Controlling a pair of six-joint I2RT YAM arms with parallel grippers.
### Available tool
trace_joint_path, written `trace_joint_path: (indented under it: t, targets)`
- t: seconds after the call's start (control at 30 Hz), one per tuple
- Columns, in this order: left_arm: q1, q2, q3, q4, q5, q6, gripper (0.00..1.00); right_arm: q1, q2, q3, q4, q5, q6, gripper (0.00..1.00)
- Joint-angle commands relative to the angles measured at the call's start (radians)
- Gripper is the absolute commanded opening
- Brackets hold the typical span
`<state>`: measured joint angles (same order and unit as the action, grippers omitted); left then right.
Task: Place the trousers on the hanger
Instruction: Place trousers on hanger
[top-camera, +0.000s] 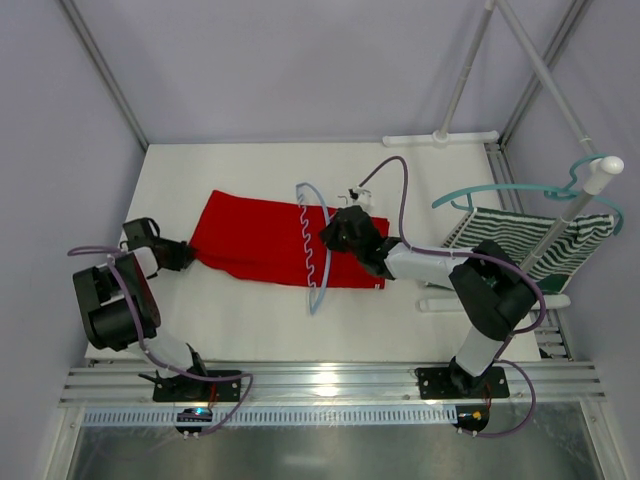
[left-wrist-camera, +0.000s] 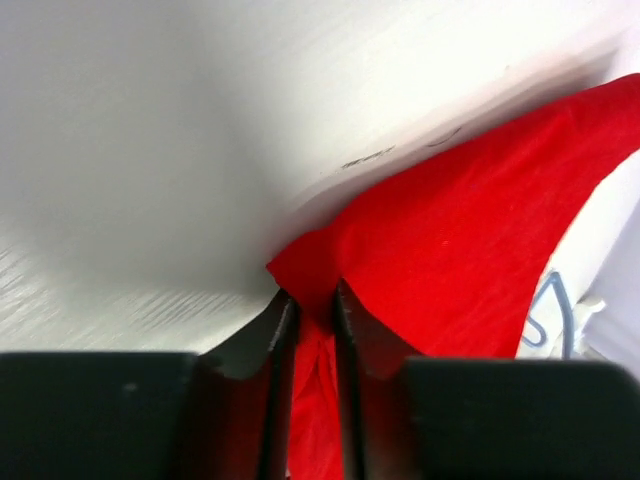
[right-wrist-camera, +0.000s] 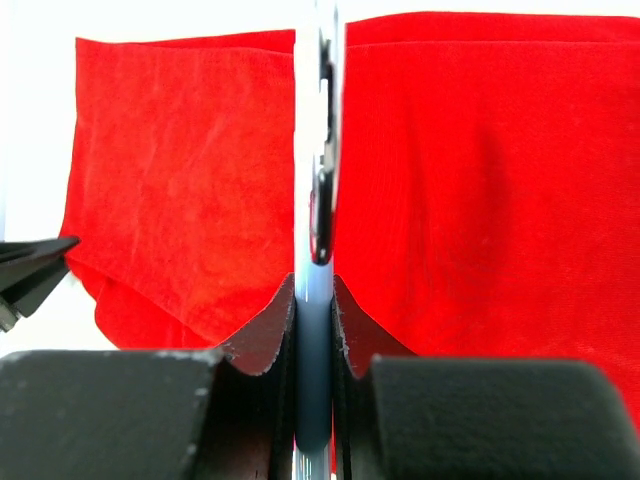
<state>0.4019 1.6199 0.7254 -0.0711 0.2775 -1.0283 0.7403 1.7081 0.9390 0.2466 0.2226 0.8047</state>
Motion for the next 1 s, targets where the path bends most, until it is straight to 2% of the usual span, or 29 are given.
trace_joint_path:
  t: [0.0,0.07,0.13,0.17,0.2,0.3,0.4,0.47,0.6,0.77,0.97]
  targets:
    - [-0.006,-0.036,-0.020,-0.194,-0.175,0.109,0.15,0.014,-0.062,0.040,0.010,0.061,-0.006,0.04]
    - [-0.024,-0.081,0.003,-0.234,-0.196,0.141,0.05,0.018,-0.058,0.047,-0.009,0.073,0.005,0.04]
    - [-0.095,-0.153,0.044,-0.275,-0.259,0.187,0.00,0.025,-0.050,0.050,-0.018,0.092,0.033,0.04]
    - [-0.133,-0.176,0.060,-0.286,-0.277,0.203,0.00,0.033,-0.048,0.055,-0.023,0.103,0.045,0.04]
    - [-0.211,-0.205,0.069,-0.300,-0.353,0.224,0.00,0.044,-0.044,0.058,-0.030,0.115,0.057,0.04]
    - [-0.314,-0.304,0.063,-0.277,-0.389,0.244,0.00,0.059,-0.036,0.066,-0.066,0.170,0.119,0.04]
    - [-0.447,-0.405,0.026,-0.204,-0.380,0.260,0.00,0.076,-0.033,0.057,-0.069,0.192,0.143,0.04]
    - [-0.474,-0.446,0.000,-0.129,-0.281,0.261,0.00,0.087,-0.027,0.050,-0.064,0.190,0.139,0.04]
    - [-0.592,-0.431,0.026,-0.018,-0.143,0.251,0.00,0.091,-0.030,-0.005,-0.010,0.182,0.148,0.04]
    - [-0.718,-0.382,0.074,0.068,-0.101,0.255,0.00,0.091,-0.045,-0.046,-0.006,0.193,0.143,0.04]
    - [-0.873,-0.233,0.170,0.194,-0.021,0.238,0.00,0.091,-0.067,-0.101,0.040,0.195,0.129,0.04]
